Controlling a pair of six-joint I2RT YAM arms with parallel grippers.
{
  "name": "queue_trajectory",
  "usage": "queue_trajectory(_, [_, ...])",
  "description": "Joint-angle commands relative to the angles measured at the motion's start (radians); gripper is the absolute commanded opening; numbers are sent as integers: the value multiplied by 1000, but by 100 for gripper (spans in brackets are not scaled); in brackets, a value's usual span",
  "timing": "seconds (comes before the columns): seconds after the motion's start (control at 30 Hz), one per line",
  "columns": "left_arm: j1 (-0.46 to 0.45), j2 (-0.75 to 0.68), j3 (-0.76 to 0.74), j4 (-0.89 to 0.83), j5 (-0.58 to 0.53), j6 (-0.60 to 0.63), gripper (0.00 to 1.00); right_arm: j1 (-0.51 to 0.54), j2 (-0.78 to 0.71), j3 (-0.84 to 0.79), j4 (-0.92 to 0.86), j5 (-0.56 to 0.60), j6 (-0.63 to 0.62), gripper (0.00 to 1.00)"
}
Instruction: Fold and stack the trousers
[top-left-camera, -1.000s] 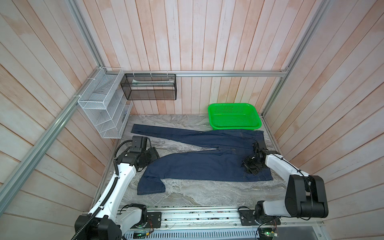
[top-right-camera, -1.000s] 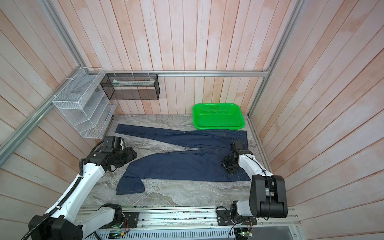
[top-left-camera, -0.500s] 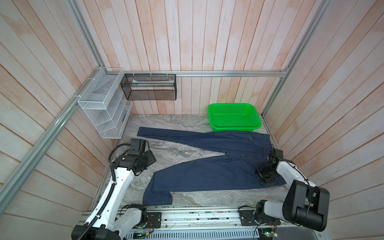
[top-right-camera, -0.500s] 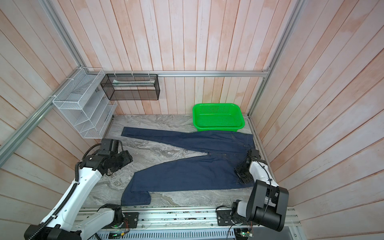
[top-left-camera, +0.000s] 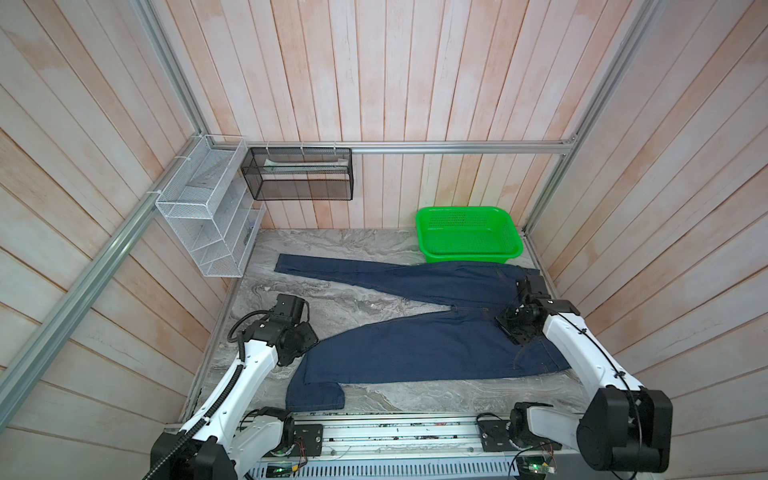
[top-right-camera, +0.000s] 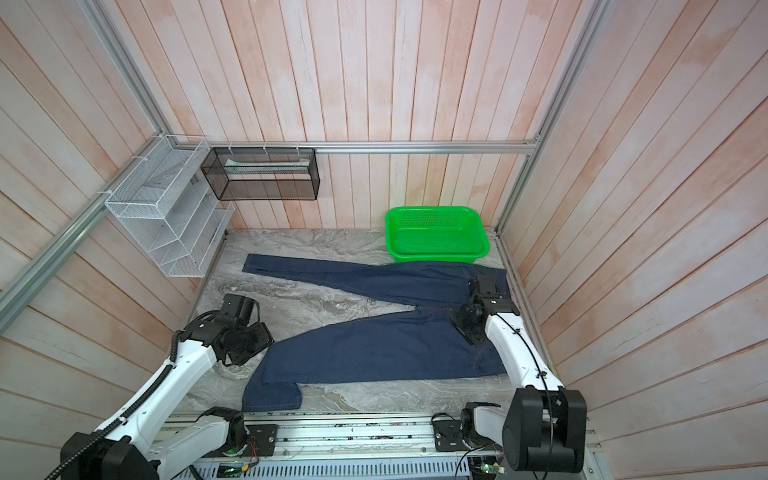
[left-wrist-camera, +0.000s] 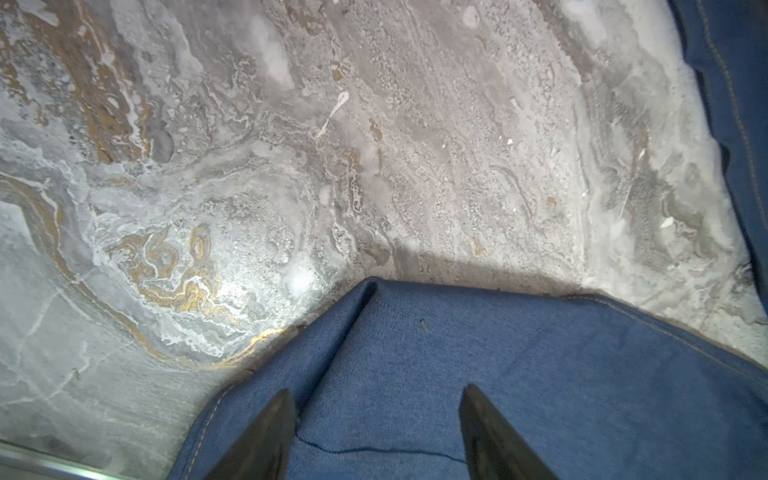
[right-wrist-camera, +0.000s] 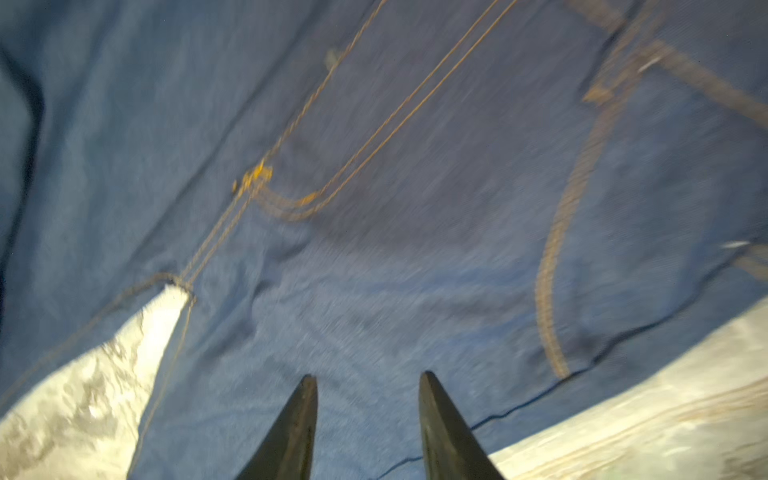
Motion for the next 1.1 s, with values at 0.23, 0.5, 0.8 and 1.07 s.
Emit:
queue_trajectory(0.23, [-18, -20, -32, -88, -126, -163, 67, 142, 196, -142, 175, -47, 41, 30])
queue_trajectory(0.5, [-18, -16, -25, -128, -128, -167, 68, -148, 294, -224, 238, 4, -132, 28])
queue_trajectory(0.8, [-79, 79, -72, -49, -35, -164, 66, -274, 270, -206, 243, 1, -177, 29])
queue_trajectory(1.07, [-274, 138, -125, -16, 26, -270, 60, -274, 237, -207, 232, -16, -179, 29])
